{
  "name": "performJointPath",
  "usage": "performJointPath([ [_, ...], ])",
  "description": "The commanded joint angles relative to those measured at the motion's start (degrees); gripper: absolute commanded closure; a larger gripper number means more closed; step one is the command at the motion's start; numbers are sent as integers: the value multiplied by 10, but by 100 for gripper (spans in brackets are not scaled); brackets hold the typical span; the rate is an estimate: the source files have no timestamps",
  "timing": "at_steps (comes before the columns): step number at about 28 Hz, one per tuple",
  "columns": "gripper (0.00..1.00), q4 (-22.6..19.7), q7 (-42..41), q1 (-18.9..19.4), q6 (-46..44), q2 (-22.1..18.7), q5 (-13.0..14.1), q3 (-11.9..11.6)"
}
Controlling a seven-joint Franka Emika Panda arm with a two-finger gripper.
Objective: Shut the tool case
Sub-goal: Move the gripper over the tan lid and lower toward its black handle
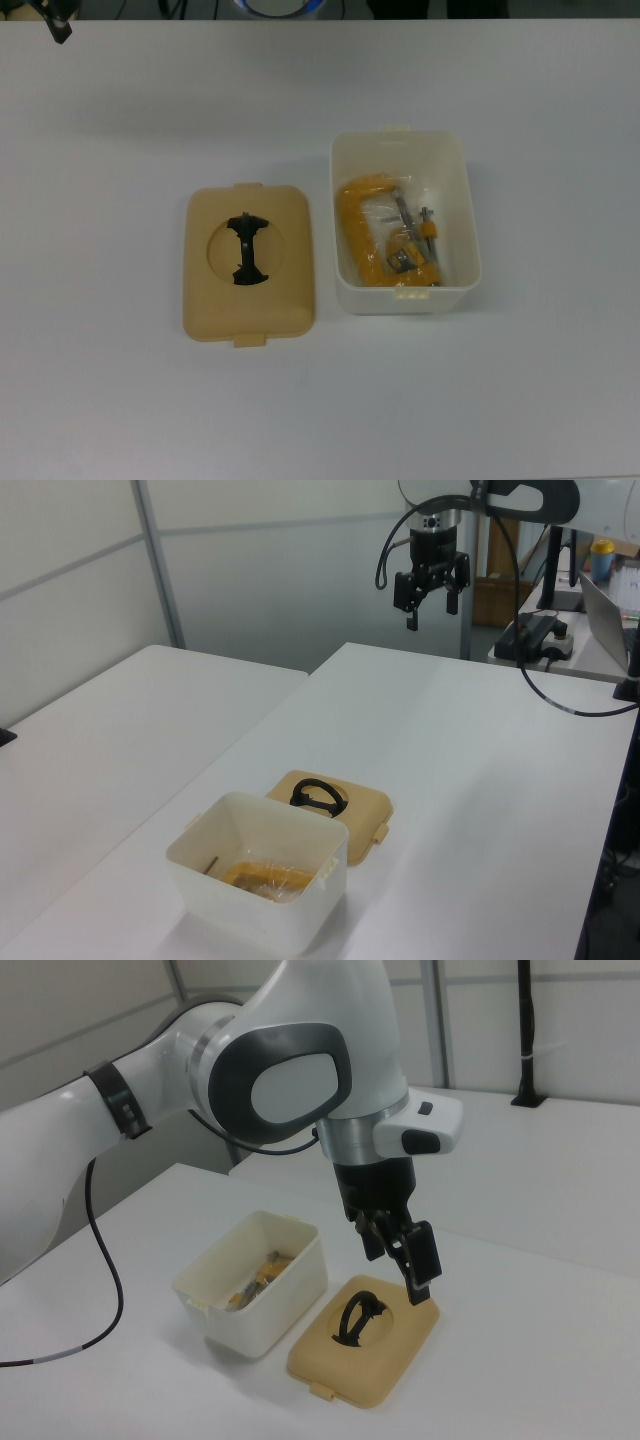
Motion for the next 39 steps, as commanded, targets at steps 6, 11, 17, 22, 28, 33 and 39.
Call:
performJointPath([
  [6,0,-10,-10,3,16,3,26,8],
  [11,0,-11,-10,41,33,7,25,15],
  [17,0,-27,-2,105,63,31,22,16],
  [22,0,-39,23,133,119,56,21,16],
  [28,0,-38,41,150,141,82,14,15],
  [33,0,-39,42,156,151,94,14,16],
  [39,0,-50,45,176,162,104,7,15],
])
